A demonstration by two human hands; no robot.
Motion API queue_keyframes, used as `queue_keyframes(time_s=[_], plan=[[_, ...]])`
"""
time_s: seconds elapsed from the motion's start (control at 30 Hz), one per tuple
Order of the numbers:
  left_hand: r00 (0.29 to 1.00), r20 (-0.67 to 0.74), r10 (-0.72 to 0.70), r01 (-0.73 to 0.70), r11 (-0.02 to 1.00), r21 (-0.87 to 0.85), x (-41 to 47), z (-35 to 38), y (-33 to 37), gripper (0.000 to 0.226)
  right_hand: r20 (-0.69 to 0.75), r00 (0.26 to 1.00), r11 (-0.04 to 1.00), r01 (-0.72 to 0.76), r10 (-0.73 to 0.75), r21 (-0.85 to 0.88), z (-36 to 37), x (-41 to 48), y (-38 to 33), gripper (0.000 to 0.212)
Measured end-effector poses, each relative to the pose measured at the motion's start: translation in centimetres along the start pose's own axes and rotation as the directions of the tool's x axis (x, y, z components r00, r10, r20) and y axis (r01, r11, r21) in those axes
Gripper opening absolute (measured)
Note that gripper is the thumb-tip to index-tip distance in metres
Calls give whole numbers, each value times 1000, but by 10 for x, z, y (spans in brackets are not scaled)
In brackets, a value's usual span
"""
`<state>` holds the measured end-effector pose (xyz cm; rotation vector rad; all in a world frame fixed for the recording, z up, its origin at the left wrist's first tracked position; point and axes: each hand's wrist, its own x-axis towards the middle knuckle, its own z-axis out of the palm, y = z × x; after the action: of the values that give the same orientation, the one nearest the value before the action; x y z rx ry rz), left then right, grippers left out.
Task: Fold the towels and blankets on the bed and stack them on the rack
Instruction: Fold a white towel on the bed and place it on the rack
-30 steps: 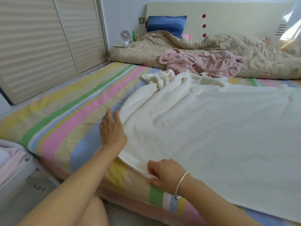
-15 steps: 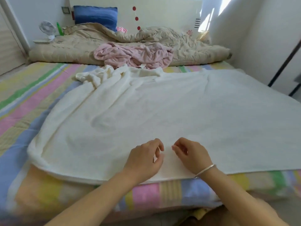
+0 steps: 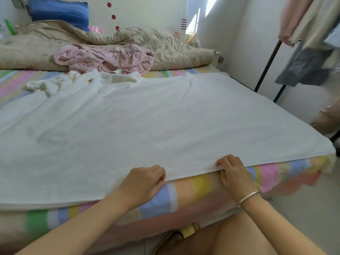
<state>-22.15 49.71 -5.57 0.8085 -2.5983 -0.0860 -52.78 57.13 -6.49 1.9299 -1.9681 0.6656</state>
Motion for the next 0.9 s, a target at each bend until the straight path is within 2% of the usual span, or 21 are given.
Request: queue_keyframes(time_s=[0.03, 0.13, 0.23, 0.33, 0.4, 0.5, 0.6, 0.7, 0.8, 0.83, 0.9], plan=[[1000, 24, -17, 18, 1000, -21, 0, -2, 2, 13, -2, 1000, 1000, 20, -20, 6, -1, -1, 2, 13], [989, 132, -72, 87, 990, -110, 0, -12, 9, 11, -26, 998, 998, 55, -55, 15, -7, -4, 5, 24], [987, 159, -3, 25, 990, -138, -3, -18, 22, 14, -12, 999, 995, 37, -36, 90, -18, -16, 11, 21], [974, 220, 47, -23, 993, -112, -9, -15, 34, 24, -10, 997, 989, 78, -77, 126, -22, -34, 19, 19], [966, 260, 9, 20, 994, -108, -13, -9, 35, 18, -7, 995, 990, 96, -96, 106, -21, -42, 20, 17], [963, 257, -86, 127, 981, -148, -15, 0, 33, 12, 90, 993, 996, 67, -72, 52, -20, -41, 15, 5], [948, 223, -227, 290, 905, -312, -13, -7, 31, 17, 172, 985, 1000, -8, 7, 1, -25, -25, 5, 11], [913, 113, -391, 402, 823, -402, -13, -22, 19, 14, 155, 980, 992, -129, 126, 8, -29, 2, -19, 26], [820, -40, -571, 526, 780, -339, -25, -40, -10, 14, 145, 989, 990, -25, 4, 139, -17, 29, -67, 11], [770, -89, -631, 577, 749, -325, -33, -49, -24, 15, 181, 982, 983, 11, -45, 182, -8, 40, -89, 24], [667, -169, -725, 659, 681, -319, -47, -63, -51, 18, 305, 944, 974, 56, -123, 219, 10, 55, -125, 66]])
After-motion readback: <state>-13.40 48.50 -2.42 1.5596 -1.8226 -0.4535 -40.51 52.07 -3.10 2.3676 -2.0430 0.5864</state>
